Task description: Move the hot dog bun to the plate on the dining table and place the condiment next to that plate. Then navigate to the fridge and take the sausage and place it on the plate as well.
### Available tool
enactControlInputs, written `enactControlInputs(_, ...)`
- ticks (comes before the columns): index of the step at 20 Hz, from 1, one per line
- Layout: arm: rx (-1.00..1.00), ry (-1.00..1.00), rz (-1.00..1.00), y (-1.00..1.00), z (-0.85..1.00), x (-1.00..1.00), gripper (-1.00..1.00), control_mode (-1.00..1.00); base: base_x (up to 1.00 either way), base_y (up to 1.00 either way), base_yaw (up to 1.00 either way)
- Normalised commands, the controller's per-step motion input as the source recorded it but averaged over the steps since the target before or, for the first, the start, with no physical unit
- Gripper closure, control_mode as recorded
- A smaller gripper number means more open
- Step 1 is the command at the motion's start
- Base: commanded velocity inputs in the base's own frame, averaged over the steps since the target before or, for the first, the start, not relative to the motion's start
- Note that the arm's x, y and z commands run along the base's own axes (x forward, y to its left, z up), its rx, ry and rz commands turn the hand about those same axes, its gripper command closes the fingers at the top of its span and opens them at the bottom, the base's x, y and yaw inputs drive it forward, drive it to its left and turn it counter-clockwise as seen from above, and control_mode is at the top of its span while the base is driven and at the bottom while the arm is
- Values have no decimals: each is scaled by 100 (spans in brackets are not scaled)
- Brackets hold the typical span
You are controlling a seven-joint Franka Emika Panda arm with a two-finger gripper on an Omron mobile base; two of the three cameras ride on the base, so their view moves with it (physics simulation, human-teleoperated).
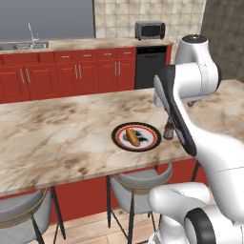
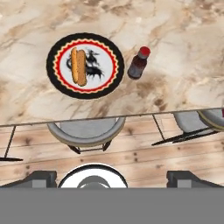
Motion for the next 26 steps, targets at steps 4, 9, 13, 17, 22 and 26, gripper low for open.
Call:
enactControlInputs(4, 0, 0, -2, -1, -9, -38, -100, -100, 0, 0, 0)
enactControlInputs(9, 0, 0, 0, 0, -4, -14, -100, 100, -9, 0, 0)
enactControlInputs(13, 0, 0, 0, 0, 0, 0, -100, 100, -94, 17, 2)
enactControlInputs(17, 0, 0, 0, 0, 0, 0, -100, 100, -99, 64, 29)
enactControlInputs(22, 0, 0, 0, 0, 0, 0, -100, 100, -67, 99, 57)
enactControlInputs(26, 0, 0, 0, 0, 0, 0, -100, 100, -29, 100, 65)
